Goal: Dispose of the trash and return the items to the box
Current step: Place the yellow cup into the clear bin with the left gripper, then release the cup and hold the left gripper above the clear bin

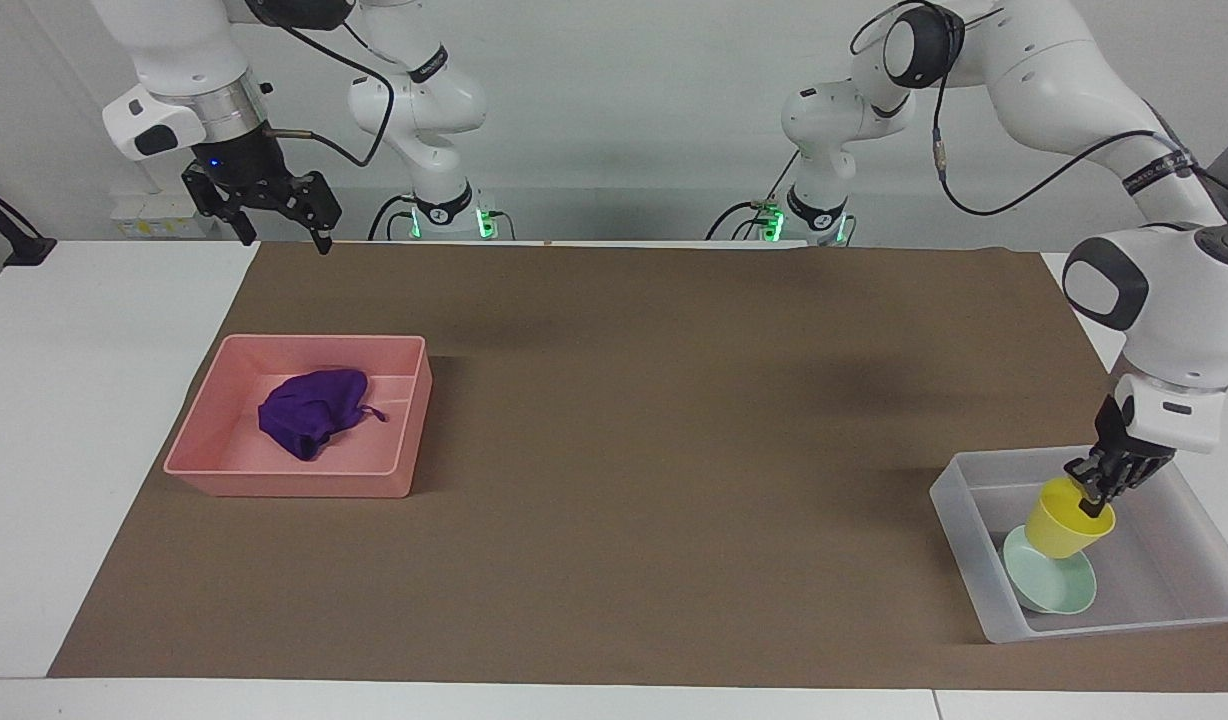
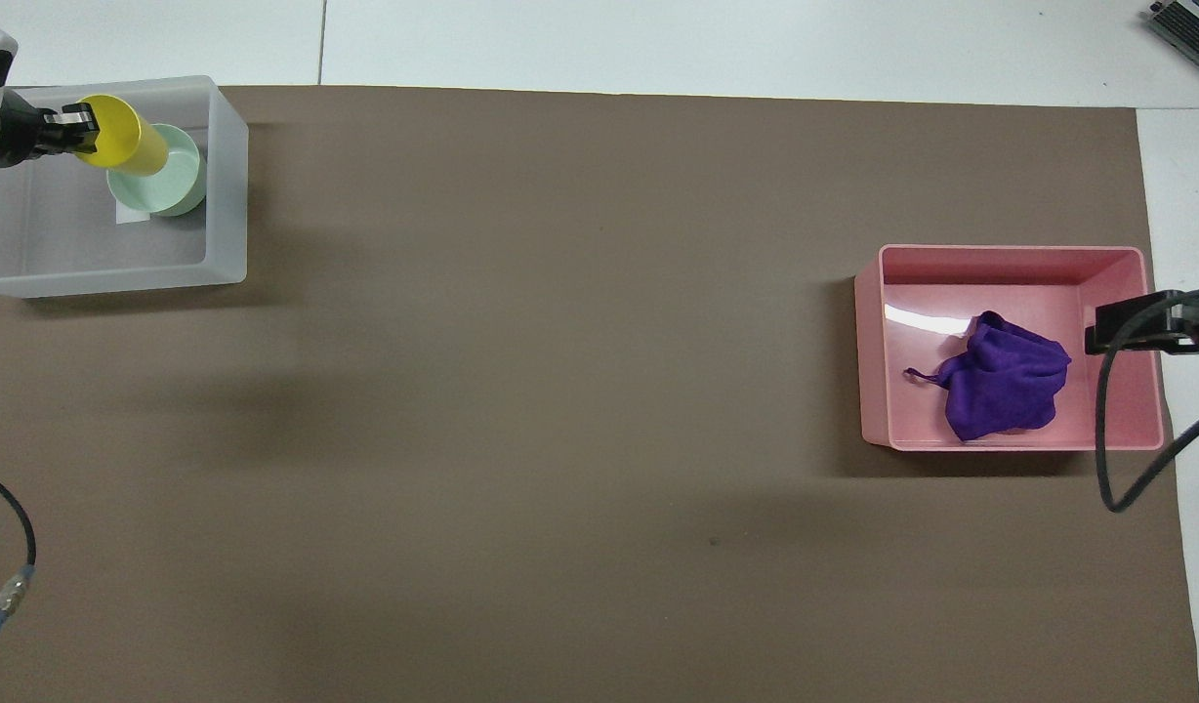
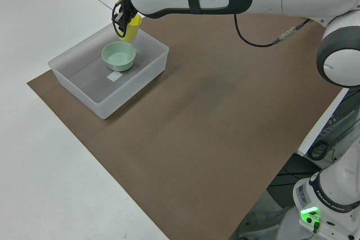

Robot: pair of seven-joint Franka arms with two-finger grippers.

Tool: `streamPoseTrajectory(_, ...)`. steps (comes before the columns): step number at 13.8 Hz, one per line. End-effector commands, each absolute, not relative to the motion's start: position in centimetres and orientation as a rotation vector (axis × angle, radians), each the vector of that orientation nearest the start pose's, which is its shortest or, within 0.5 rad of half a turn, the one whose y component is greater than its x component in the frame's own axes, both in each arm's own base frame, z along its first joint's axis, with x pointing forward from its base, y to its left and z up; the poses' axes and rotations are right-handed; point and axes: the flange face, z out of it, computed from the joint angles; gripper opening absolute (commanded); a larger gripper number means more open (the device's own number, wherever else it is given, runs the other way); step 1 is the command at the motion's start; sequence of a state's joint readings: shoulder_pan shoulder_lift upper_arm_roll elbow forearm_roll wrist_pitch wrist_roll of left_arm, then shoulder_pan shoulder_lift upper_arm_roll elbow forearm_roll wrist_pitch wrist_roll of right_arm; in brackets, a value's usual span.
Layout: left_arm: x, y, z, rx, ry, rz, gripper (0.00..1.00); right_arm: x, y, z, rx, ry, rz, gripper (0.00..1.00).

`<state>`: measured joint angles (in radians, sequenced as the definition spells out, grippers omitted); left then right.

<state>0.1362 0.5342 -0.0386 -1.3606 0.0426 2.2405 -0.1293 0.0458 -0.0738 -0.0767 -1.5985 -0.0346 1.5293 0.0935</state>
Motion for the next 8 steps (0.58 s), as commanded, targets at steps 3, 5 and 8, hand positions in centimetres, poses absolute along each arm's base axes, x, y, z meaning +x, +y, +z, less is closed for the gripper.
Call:
streamPoseTrajectory(3,76.1,9.3,39.3,-3.089,-0.358,-0.487,0.00,51.8,-2.5,64.8,-3.162,0.138,0.012,1.00)
streamPoseTrajectory(5,76.0,9.6,39.0,-3.076,-0.352,-0.485,0.00,51.9,-2.3,64.7,-3.155,0.134,0.015,1.00)
streamPoseTrajectory(8,75.0,9.4,37.2,-3.074,-0.343,-0.494,0.00,51.8,-1.8,64.7,-3.146,0.128,0.015,1.00)
